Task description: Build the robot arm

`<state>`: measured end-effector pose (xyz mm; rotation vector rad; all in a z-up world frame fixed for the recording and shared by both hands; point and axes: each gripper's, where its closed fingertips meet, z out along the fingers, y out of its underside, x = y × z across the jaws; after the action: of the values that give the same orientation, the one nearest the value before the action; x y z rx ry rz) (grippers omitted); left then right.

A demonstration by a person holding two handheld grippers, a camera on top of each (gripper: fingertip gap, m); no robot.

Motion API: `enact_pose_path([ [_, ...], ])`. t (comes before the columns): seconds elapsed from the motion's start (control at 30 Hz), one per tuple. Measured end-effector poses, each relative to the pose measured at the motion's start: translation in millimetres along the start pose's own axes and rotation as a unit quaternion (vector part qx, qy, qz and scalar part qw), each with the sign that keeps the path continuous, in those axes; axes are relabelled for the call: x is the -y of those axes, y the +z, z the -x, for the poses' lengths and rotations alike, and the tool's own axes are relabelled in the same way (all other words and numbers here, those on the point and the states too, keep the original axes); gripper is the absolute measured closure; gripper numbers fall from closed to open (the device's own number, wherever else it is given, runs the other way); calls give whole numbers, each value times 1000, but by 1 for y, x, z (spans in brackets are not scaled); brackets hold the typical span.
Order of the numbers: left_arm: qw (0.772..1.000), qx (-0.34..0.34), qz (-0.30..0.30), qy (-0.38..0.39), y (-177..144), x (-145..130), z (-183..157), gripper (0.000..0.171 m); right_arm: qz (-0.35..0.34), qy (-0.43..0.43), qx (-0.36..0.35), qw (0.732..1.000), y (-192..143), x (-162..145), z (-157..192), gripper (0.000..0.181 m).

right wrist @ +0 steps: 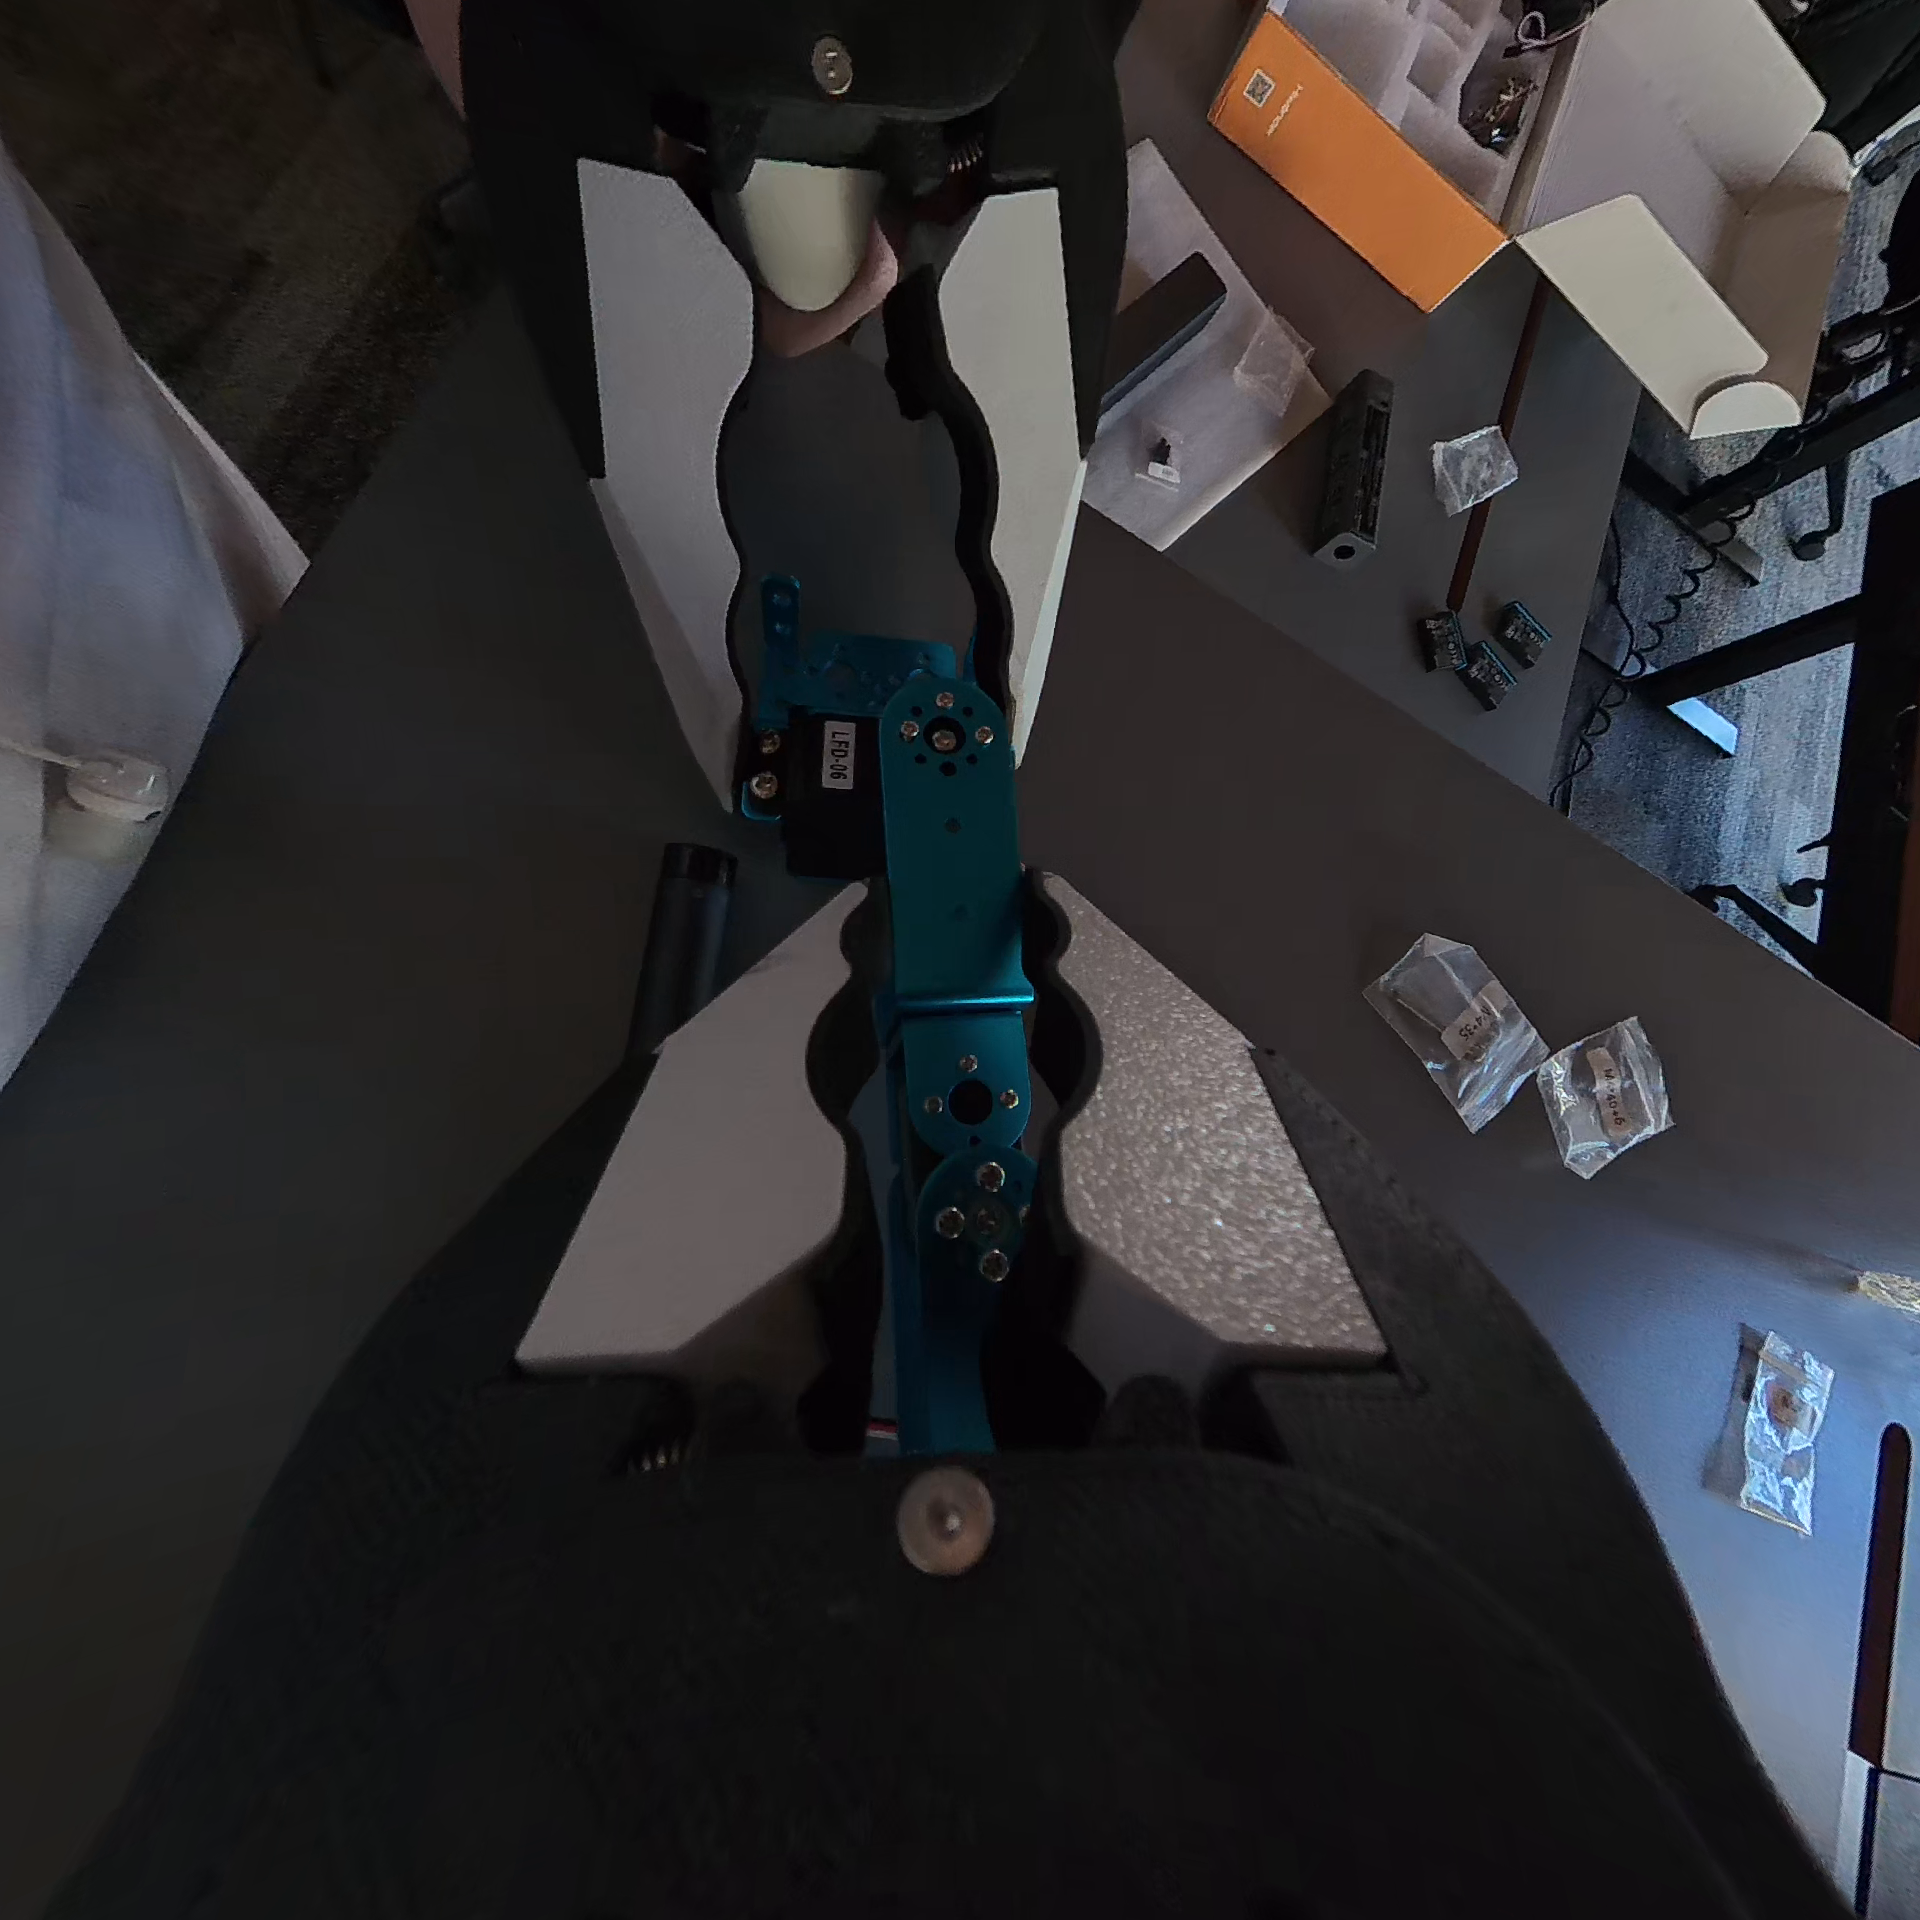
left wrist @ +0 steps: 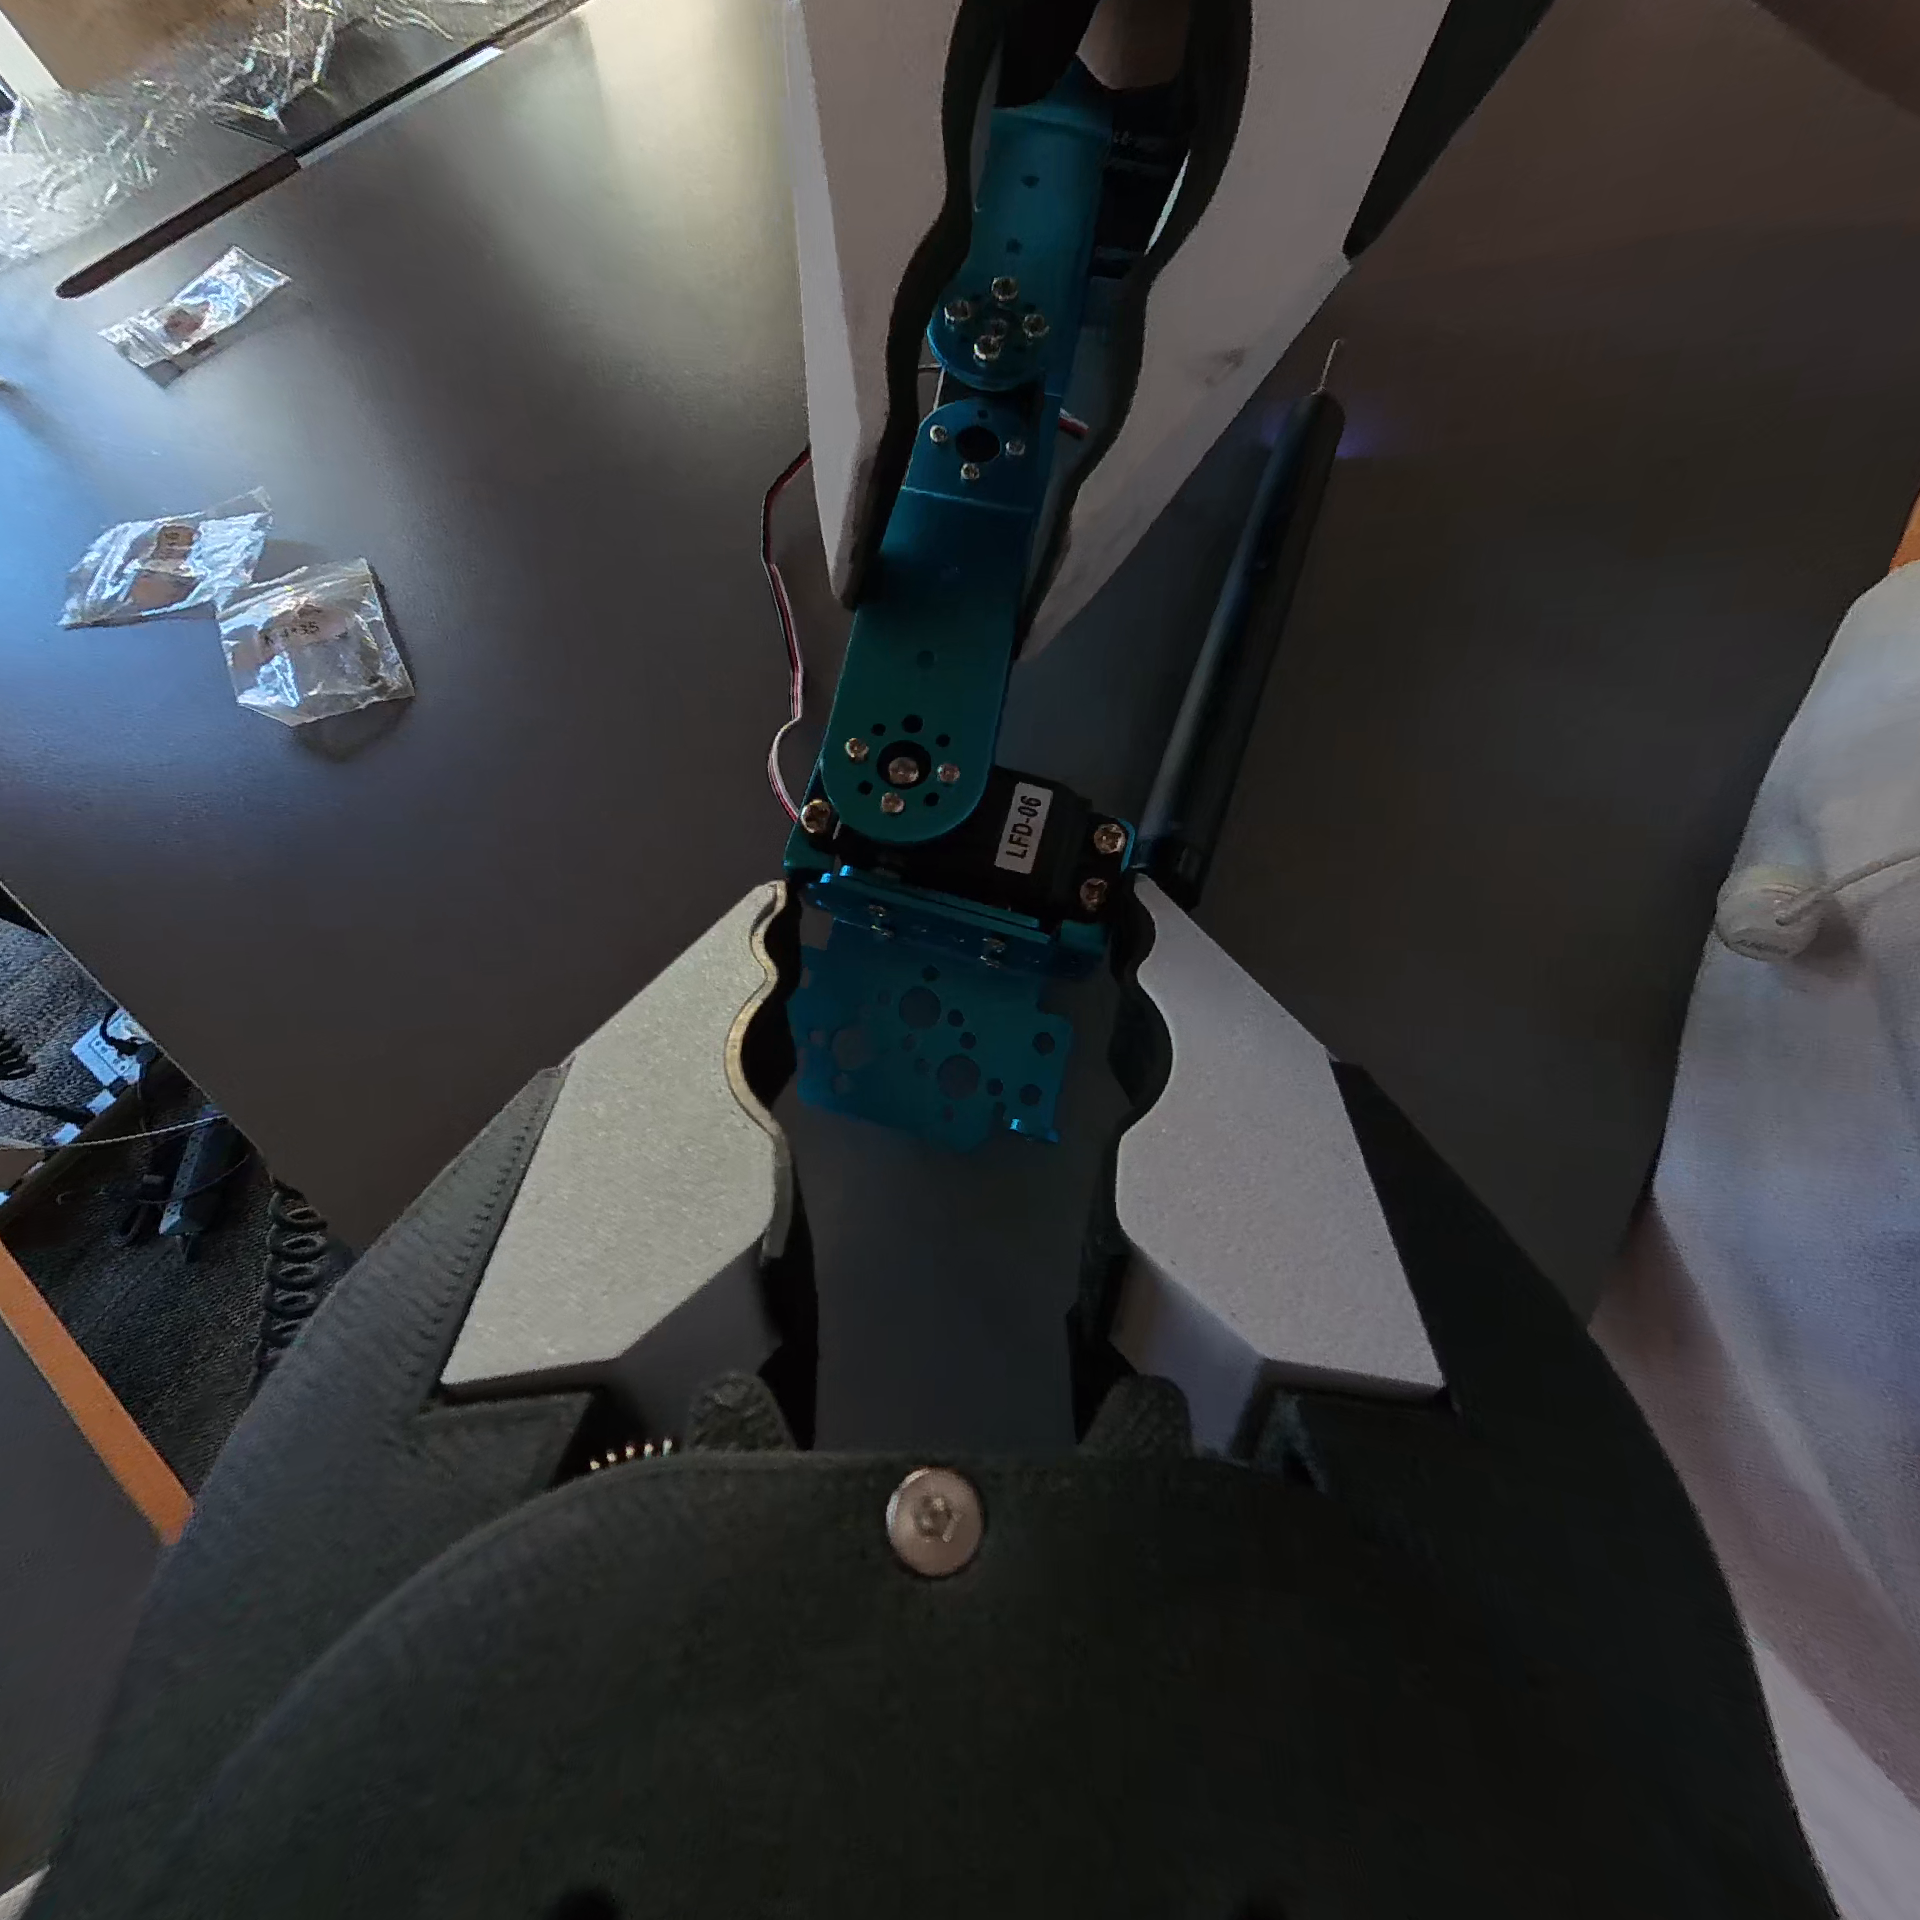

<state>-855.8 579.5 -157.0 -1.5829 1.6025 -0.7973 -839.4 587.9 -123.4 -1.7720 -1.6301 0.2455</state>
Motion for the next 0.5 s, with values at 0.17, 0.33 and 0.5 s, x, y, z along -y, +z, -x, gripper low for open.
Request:
enact_pose_path([
  [0.17,1000,-13,3,-1,-1,-2,-2,118,1,4,-1,1000,-1,0,-1,155],
  [0.33,1000,-19,0,-11,-2,-1,-1,117,3,15,3,1000,0,0,-3,154],
  [0.5,999,-18,-19,-29,-10,0,-2,115,4,14,-1,1000,-1,-1,-3,154],
])
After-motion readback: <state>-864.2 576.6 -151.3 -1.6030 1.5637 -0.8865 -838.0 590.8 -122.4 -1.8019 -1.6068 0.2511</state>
